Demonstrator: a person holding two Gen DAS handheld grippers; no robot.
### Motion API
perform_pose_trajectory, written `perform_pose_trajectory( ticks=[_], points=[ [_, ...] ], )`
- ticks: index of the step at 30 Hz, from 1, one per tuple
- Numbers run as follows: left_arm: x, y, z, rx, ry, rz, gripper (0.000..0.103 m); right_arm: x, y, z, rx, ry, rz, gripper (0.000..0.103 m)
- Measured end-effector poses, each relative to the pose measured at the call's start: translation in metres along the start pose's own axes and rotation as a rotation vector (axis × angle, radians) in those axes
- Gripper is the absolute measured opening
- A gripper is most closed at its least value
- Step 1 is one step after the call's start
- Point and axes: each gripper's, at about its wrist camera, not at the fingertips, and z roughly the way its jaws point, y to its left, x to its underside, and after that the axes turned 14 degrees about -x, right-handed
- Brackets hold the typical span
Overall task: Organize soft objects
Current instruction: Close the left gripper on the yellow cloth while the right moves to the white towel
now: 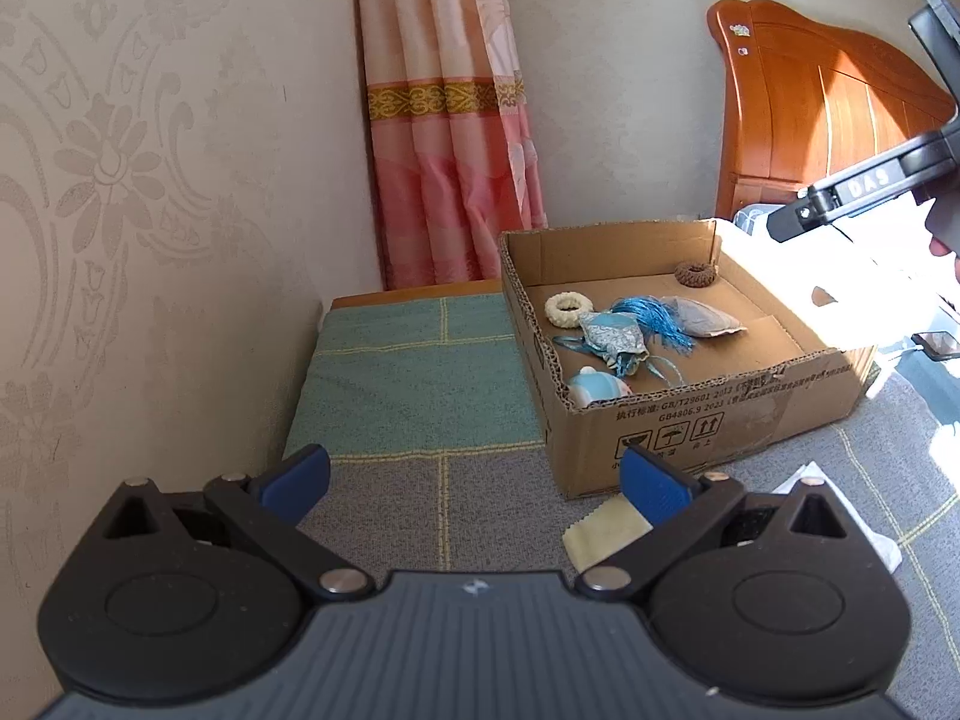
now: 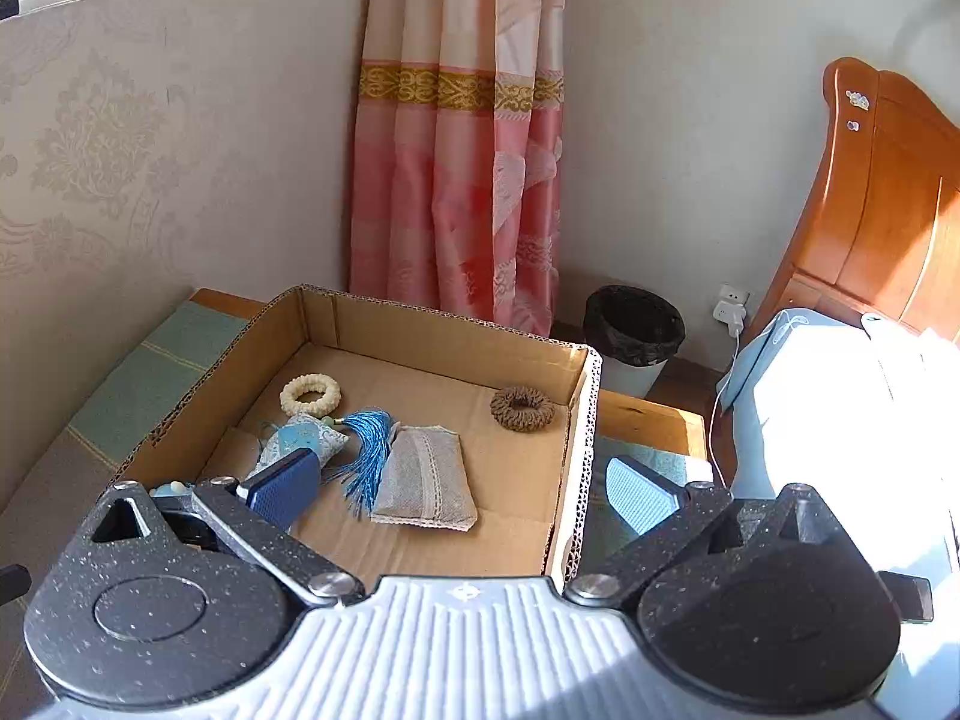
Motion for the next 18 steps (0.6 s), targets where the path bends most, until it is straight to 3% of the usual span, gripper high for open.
perform_pose_trajectory(
  ticks=[11,18],
  points=[
    [0.007,0.008,-0.005,-0.025,0.009,-0.005,0.102,0.049,0.036,-0.041,-0.031,-0.025,-0.024,0.103],
    [0.015,0.008,-0.005,0.001,0.021,0.006,0.102,0.105,0.061,-0.026,-0.061,0.083,-0.004,0.103]
  ],
)
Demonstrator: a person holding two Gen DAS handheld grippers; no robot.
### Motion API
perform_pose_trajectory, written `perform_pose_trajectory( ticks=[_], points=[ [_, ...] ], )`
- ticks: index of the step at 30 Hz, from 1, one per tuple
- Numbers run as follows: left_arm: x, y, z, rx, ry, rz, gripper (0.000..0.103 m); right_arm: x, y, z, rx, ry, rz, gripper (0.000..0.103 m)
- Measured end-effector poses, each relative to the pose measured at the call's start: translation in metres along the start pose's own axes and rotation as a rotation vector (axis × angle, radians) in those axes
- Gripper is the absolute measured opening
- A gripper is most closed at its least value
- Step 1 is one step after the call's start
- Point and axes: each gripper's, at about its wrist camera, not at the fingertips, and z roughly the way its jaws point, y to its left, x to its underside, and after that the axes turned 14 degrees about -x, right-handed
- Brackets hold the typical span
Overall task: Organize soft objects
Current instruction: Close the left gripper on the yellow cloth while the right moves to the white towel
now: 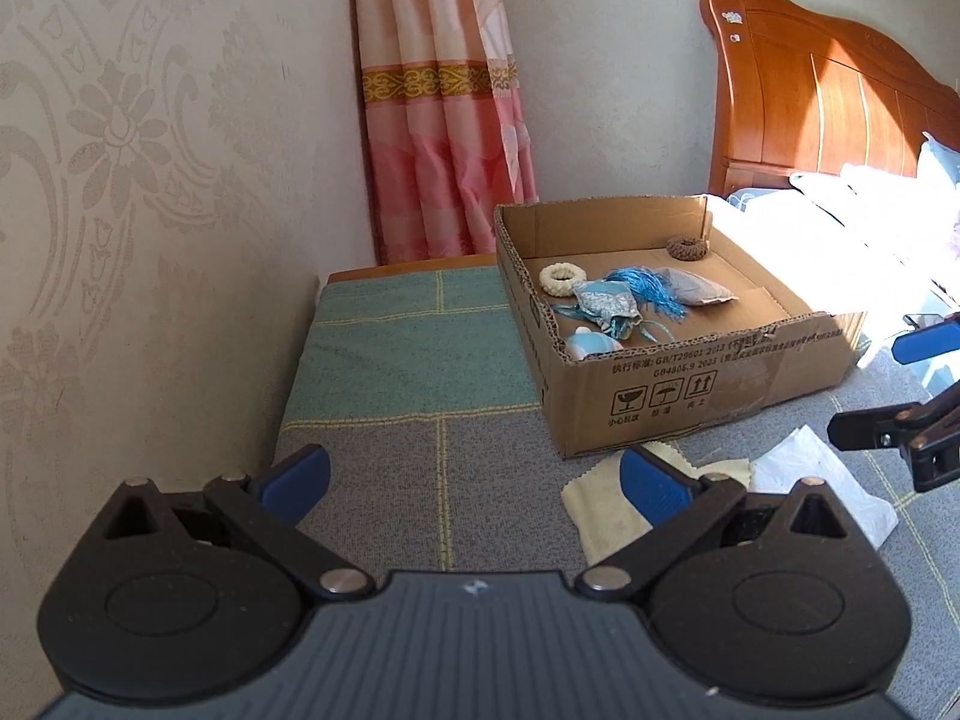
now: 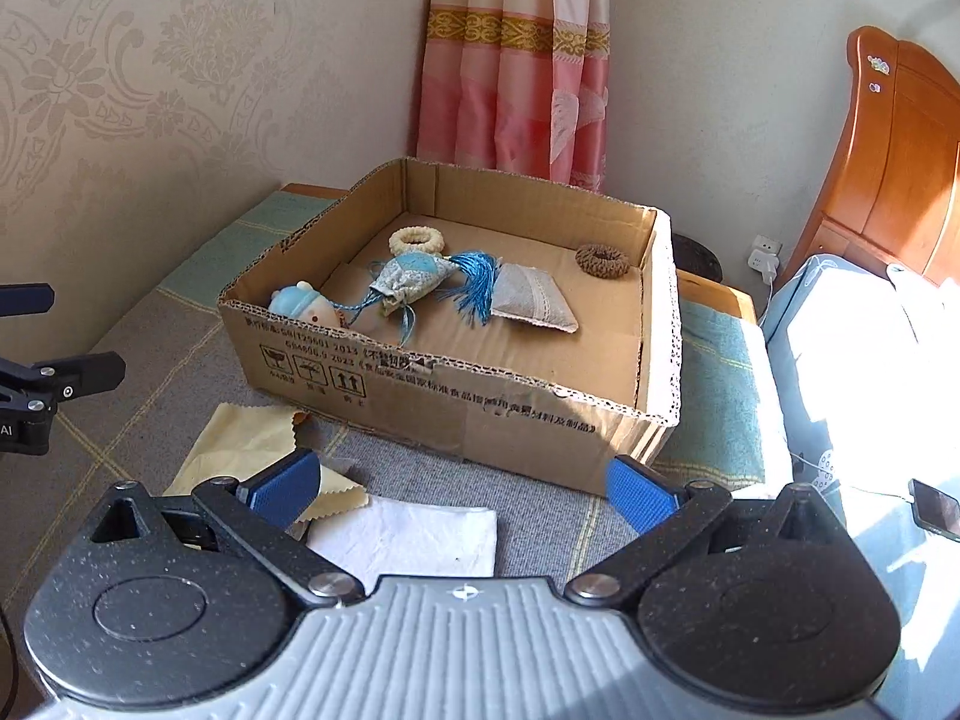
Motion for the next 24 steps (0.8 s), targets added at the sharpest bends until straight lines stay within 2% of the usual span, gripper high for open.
perform_pose_trajectory(
  ticks=[4,11,17,21,24],
  points=[
    [0.008,-0.006,-0.002,0.054,0.009,0.029,0.102,0.031,0.019,0.023,-0.025,0.086,-0.010,0.103],
    [0.012,-0.026,-0.002,0.142,0.023,0.071,0.102,0.063,0.034,0.042,-0.037,0.155,-0.036,0.103],
    [0.014,-0.049,0.005,0.193,0.038,0.132,0.102,0.070,0.020,0.039,-0.048,0.129,0.032,0.103],
    [0.019,-0.064,0.009,0.199,0.037,0.177,0.102,0.071,0.020,0.036,-0.054,0.115,0.019,0.103],
    [0.022,-0.067,0.014,0.212,0.040,0.178,0.093,0.073,0.020,0.034,-0.056,0.109,0.018,0.103]
  ],
)
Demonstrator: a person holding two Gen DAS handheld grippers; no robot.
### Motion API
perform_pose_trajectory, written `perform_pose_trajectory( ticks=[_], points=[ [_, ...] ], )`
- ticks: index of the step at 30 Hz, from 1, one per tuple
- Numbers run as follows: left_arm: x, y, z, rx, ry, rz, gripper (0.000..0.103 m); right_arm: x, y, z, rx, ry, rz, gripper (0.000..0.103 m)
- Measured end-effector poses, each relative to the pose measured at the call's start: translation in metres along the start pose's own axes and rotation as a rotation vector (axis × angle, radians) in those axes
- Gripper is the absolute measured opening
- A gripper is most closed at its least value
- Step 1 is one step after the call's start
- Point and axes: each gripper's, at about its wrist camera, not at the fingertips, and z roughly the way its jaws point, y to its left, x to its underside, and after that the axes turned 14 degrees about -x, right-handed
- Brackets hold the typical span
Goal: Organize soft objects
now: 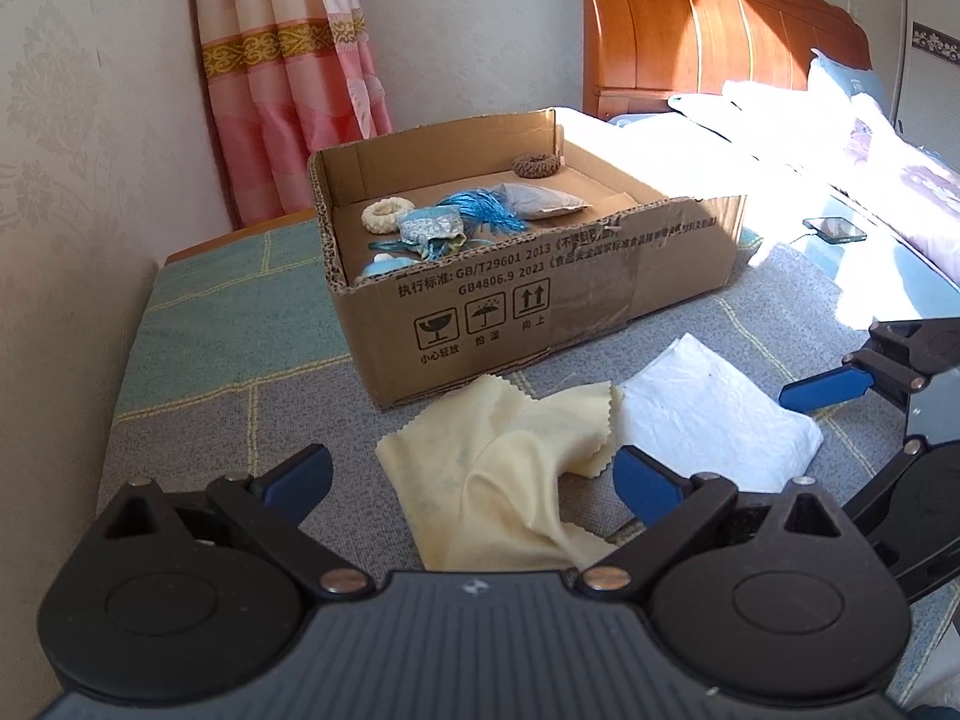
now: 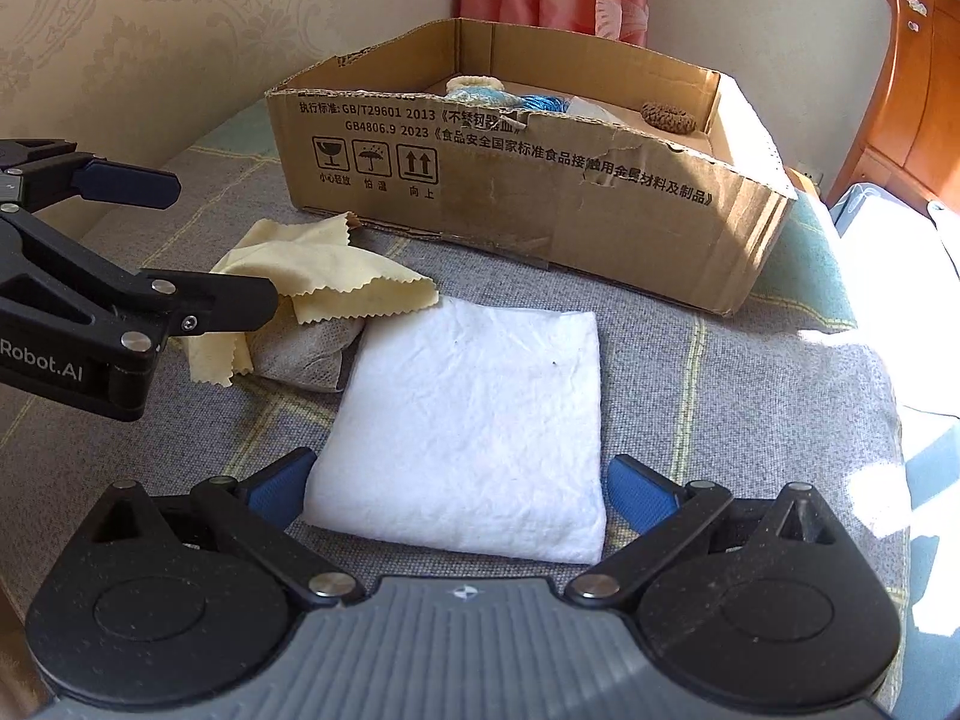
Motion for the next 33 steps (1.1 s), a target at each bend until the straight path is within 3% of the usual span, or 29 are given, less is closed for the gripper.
perform_pose_trajectory(
  ticks=[7,9,11,15,20,25,28,30,31,33],
  points=[
    [0.003,-0.003,0.008,0.024,0.027,0.018,0.056,0.000,-0.001,0.001,-0.006,-0.010,-0.006,0.103],
    [0.003,-0.004,0.009,0.038,0.035,0.018,0.036,0.000,-0.001,0.001,-0.006,-0.010,-0.006,0.103],
    [0.003,-0.004,0.010,0.058,0.039,0.017,0.023,0.000,-0.001,0.001,-0.006,-0.010,-0.006,0.103],
    [0.001,-0.001,0.007,0.082,0.034,-0.004,0.016,0.000,-0.001,0.000,-0.006,-0.011,-0.006,0.103],
    [0.000,0.014,0.003,0.038,0.018,-0.042,0.017,0.000,-0.001,0.001,-0.006,-0.010,-0.006,0.103],
    [0.004,0.037,0.014,-0.046,0.056,-0.084,0.017,-0.001,-0.001,0.001,-0.006,-0.010,-0.006,0.103],
    [0.009,0.046,0.016,-0.078,0.072,-0.093,0.038,-0.001,-0.001,0.001,-0.006,-0.010,-0.006,0.103],
    [0.011,0.046,0.015,-0.083,0.078,-0.095,0.084,-0.001,-0.001,0.001,-0.006,-0.010,-0.005,0.103],
    [0.012,0.046,0.014,-0.081,0.074,-0.093,0.090,-0.001,-0.001,0.001,-0.006,-0.010,-0.006,0.103],
    [0.013,0.044,0.010,-0.087,0.056,-0.095,0.093,0.000,-0.001,0.001,-0.006,-0.011,-0.006,0.103]
  ],
)
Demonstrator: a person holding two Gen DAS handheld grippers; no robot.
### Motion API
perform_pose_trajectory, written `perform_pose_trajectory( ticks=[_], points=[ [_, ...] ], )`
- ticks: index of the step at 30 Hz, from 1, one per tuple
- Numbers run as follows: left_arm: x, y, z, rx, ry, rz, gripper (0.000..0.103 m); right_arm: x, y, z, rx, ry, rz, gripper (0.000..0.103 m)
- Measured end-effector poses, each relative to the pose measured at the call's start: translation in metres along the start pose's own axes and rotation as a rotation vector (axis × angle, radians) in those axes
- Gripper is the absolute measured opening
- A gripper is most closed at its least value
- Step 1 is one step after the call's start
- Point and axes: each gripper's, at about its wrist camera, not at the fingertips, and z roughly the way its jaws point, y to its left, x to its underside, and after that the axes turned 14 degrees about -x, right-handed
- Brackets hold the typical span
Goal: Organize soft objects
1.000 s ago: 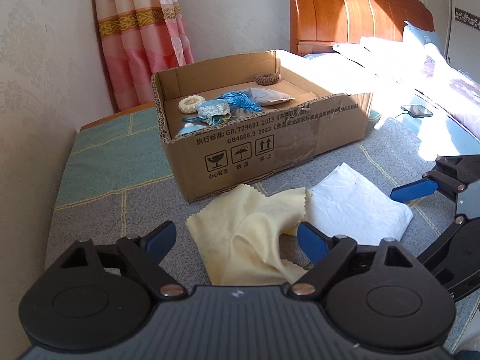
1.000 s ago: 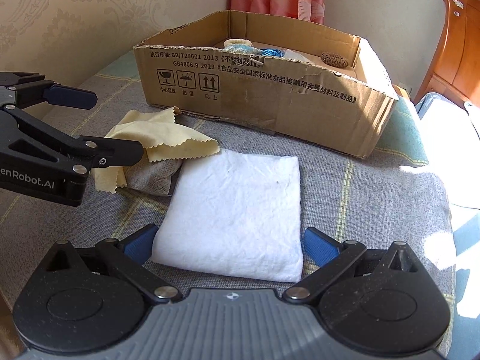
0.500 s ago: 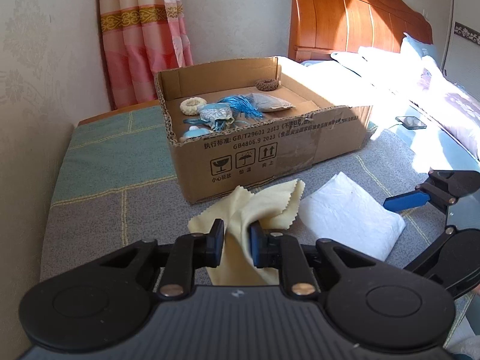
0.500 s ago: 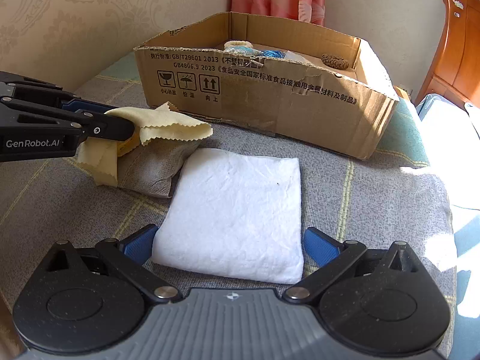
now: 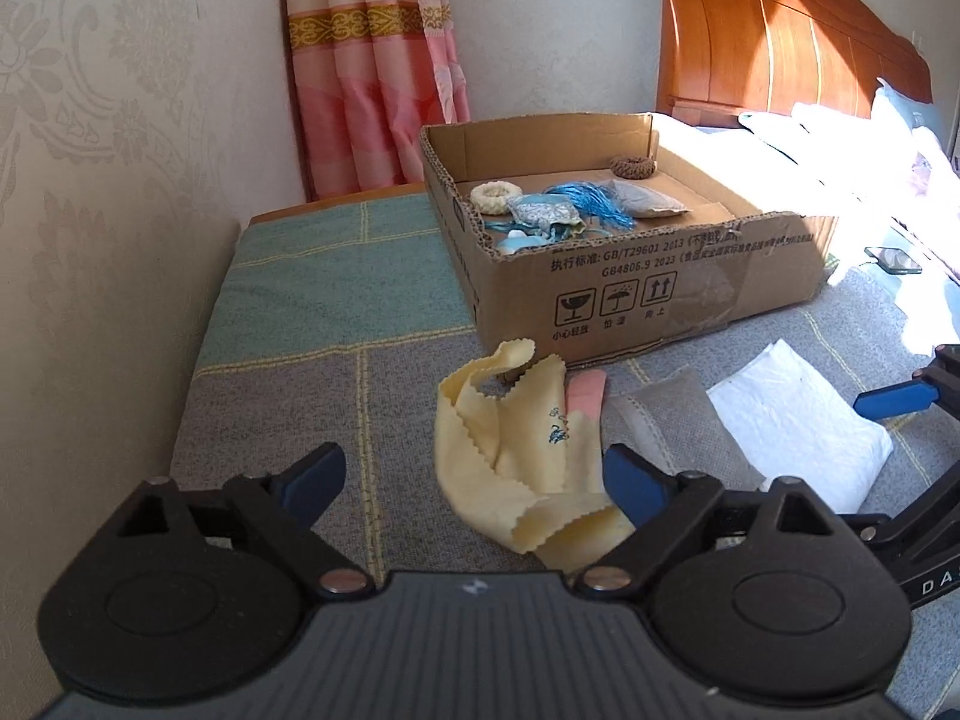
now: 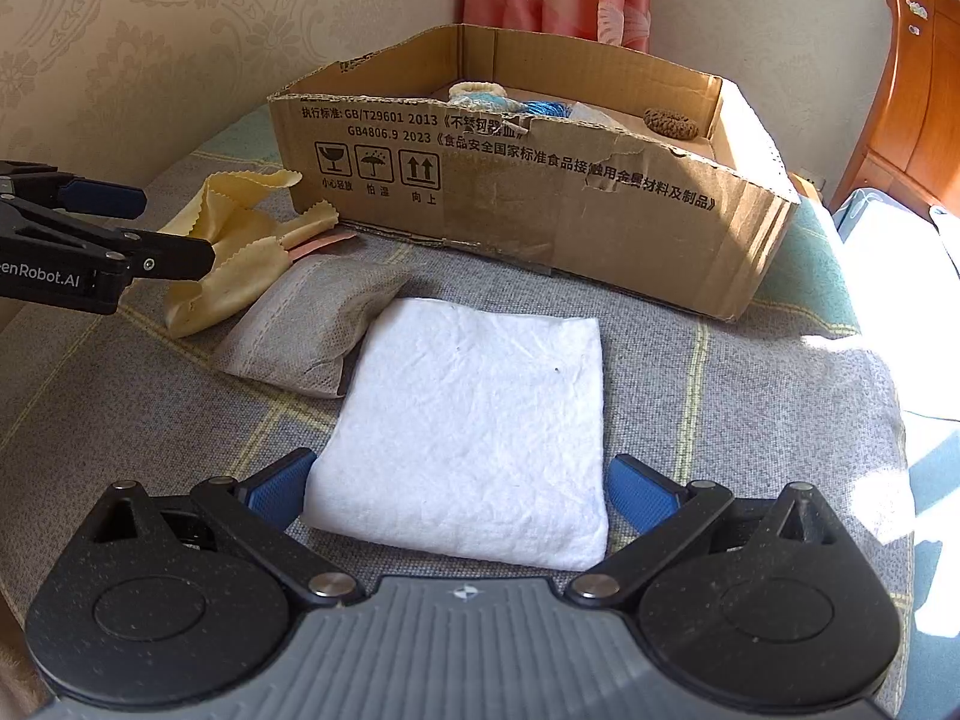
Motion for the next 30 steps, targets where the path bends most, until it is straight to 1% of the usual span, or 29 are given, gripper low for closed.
perform_pose_trajectory(
  ticks=[2,4,7,10,11,14,18,19,21,23,24,27,30],
  points=[
    [0.001,-0.003,-0.004,0.009,-0.028,0.004,0.093,0.000,0.000,0.000,0.000,-0.001,-0.001,0.103],
    [0.001,-0.007,-0.002,0.029,-0.020,0.011,0.093,-0.001,0.000,0.000,0.000,-0.001,-0.001,0.103],
    [0.004,-0.015,0.007,0.030,0.009,0.025,0.093,0.000,0.001,0.000,-0.001,-0.005,-0.003,0.103],
    [0.008,-0.018,0.017,0.046,0.036,0.038,0.099,0.000,0.000,0.000,-0.001,-0.006,-0.003,0.103],
    [0.010,-0.018,0.018,0.050,0.024,0.031,0.102,0.000,0.000,0.000,-0.001,-0.006,-0.004,0.103],
    [0.012,-0.015,0.022,0.050,0.015,0.020,0.103,0.001,0.001,0.000,-0.001,-0.009,-0.004,0.103],
    [0.012,-0.012,0.027,0.075,0.016,-0.001,0.103,0.001,0.000,0.000,-0.002,-0.013,-0.005,0.103],
    [0.012,-0.012,0.026,0.075,0.013,0.003,0.103,0.001,0.000,0.000,-0.002,-0.014,-0.006,0.103],
    [0.011,-0.014,0.025,0.050,-0.001,0.022,0.102,0.001,0.000,0.000,-0.002,-0.015,-0.006,0.103],
    [0.011,-0.016,0.023,-0.008,-0.010,0.056,0.101,0.001,0.000,-0.001,-0.003,-0.016,-0.008,0.103],
    [0.012,-0.016,0.022,-0.025,-0.010,0.062,0.101,0.002,0.000,-0.001,-0.004,-0.017,-0.009,0.103],
    [0.013,-0.006,0.015,-0.017,-0.007,0.037,0.101,0.001,0.000,-0.001,-0.005,-0.018,-0.010,0.103],
    [0.009,0.007,0.003,0.009,-0.039,-0.020,0.099,0.001,0.001,-0.001,-0.006,-0.021,-0.011,0.103]
  ],
)
